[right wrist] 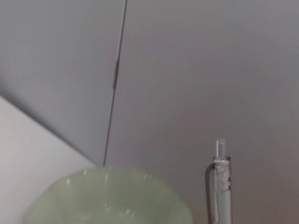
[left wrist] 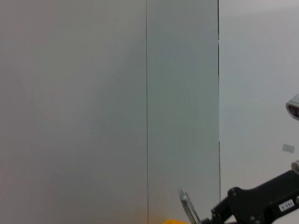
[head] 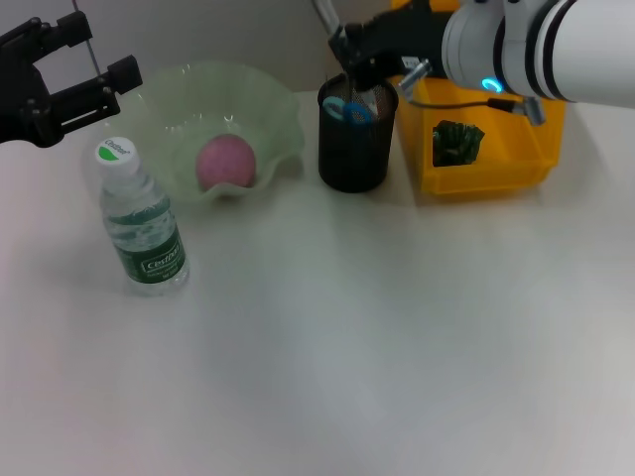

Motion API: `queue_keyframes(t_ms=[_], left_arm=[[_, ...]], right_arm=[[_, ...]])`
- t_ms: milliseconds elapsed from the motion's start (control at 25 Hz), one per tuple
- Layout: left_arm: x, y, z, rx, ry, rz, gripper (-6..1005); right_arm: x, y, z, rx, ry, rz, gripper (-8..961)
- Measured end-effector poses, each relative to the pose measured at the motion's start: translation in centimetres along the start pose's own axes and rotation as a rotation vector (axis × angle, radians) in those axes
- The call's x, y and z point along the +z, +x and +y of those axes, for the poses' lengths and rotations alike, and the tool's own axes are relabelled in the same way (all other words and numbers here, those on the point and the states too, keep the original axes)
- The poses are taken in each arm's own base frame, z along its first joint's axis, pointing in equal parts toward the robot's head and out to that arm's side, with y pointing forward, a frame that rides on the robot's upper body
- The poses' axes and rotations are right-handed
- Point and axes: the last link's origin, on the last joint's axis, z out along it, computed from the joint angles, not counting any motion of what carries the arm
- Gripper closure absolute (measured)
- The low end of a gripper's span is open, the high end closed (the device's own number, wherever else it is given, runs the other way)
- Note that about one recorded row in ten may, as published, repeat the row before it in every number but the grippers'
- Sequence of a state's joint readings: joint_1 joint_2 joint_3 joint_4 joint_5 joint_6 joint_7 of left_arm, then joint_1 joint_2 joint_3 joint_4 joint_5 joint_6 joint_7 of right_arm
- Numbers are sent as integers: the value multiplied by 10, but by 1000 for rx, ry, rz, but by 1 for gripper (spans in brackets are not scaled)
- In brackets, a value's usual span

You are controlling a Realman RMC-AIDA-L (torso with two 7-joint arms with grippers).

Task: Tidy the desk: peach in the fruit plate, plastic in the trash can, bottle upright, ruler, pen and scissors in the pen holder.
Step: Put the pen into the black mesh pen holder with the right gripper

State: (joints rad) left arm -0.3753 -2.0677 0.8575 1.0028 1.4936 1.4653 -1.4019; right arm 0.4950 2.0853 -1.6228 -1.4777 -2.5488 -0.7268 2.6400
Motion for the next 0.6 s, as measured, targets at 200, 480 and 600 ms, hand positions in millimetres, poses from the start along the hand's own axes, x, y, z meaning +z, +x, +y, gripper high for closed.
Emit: queue_keyframes(t_ms=[200,480,600], left_arm=[[0,0,0,6,1,0,193],[-1,1,-1,11,5,2,193],[-2,1,-2,15,6,2,193]], right_arm=[[6,-2,-5,2,50,-74,822],[16,5,-4,-32,99,-139,823],[22,11,-3,-36,107,-141,823]])
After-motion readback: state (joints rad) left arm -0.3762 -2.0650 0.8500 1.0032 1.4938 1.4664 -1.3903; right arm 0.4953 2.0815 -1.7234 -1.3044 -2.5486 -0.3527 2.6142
